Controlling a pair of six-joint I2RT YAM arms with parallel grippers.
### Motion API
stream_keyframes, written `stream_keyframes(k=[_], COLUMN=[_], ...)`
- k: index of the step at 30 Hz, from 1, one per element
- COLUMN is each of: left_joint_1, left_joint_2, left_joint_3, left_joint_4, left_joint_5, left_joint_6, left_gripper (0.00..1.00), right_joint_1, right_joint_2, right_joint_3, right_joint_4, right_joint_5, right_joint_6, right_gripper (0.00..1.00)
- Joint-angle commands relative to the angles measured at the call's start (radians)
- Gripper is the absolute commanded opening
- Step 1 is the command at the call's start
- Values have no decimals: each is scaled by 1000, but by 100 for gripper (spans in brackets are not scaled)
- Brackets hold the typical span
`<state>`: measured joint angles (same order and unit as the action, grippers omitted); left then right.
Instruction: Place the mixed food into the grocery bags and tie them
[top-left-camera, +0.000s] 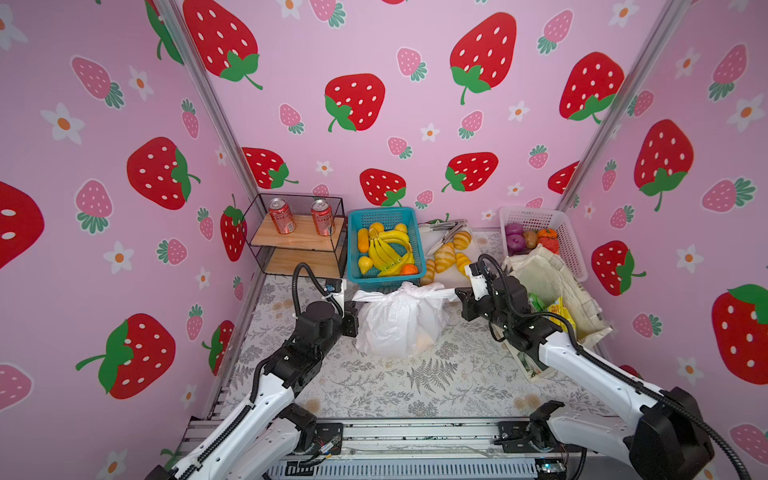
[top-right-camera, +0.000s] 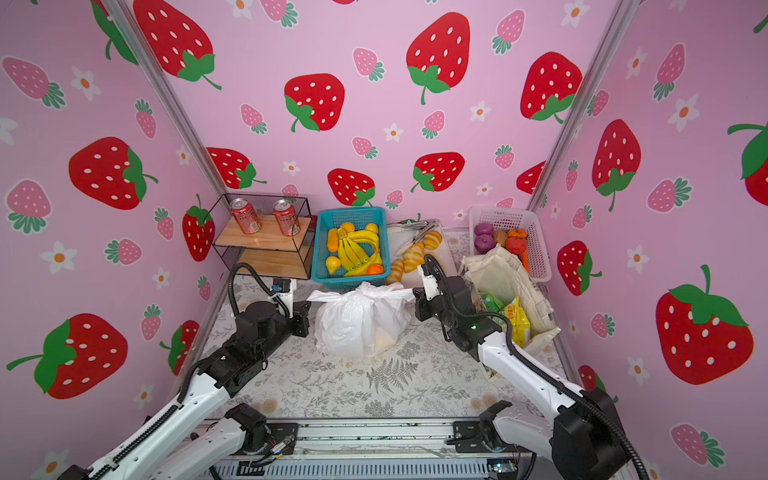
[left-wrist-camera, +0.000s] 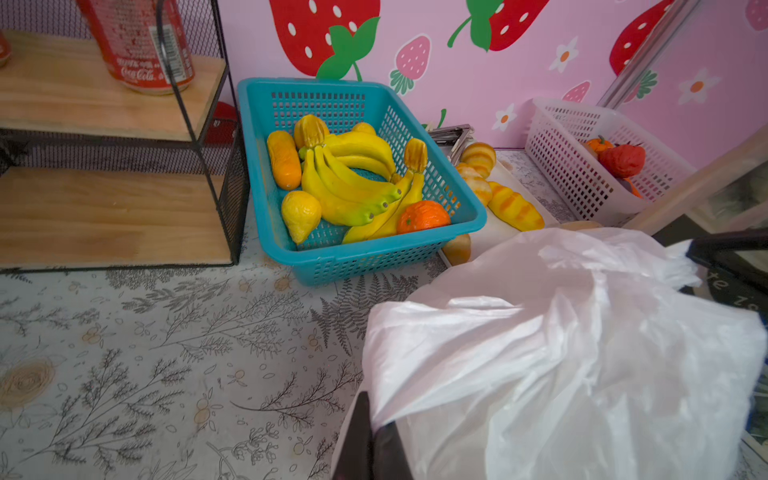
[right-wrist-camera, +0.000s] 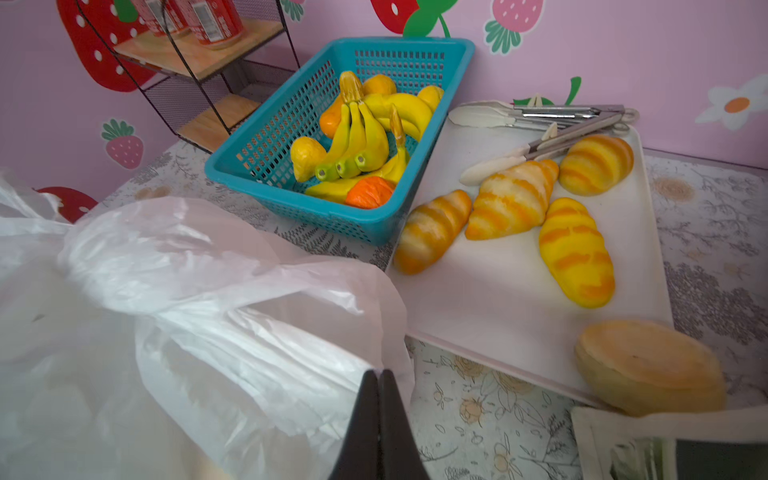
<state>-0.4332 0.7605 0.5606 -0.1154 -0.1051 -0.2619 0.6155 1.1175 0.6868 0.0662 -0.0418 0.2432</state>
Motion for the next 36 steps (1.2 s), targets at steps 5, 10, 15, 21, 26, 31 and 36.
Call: stream_keyframes(k=[5, 10, 15, 21, 26, 31, 36], left_joint_1=[135, 136, 136, 188, 184, 184, 184], left_joint_2=[-53, 14, 31, 28, 36, 37, 3], left_joint_3=[-118, -70, -33, -129, -83, -29, 0], left_joint_4=[-1, 23, 31, 71, 31, 41, 26], left_joint_5=[-159, -77, -34, -79, -64, 73, 123], left_joint_6=[-170, -152, -163, -213, -177, -216, -260], left_gripper=[0, 0, 0, 0, 0, 12, 56], right_joint_1=[-30, 73, 105, 16, 29, 103, 142], right_joint_2=[-95, -108, -113, -71, -68, -117, -100], right_joint_3=[-152, -171, -155, -216, -192, -165, -68], right_joint_4=[-54, 49, 93, 52, 37, 125, 134], right_joint_5=[348, 372, 395, 334, 353, 277, 99], right_joint_6=[89, 30, -11, 101, 71, -58, -188], right_gripper=[0, 0, 0, 0, 0, 17, 48])
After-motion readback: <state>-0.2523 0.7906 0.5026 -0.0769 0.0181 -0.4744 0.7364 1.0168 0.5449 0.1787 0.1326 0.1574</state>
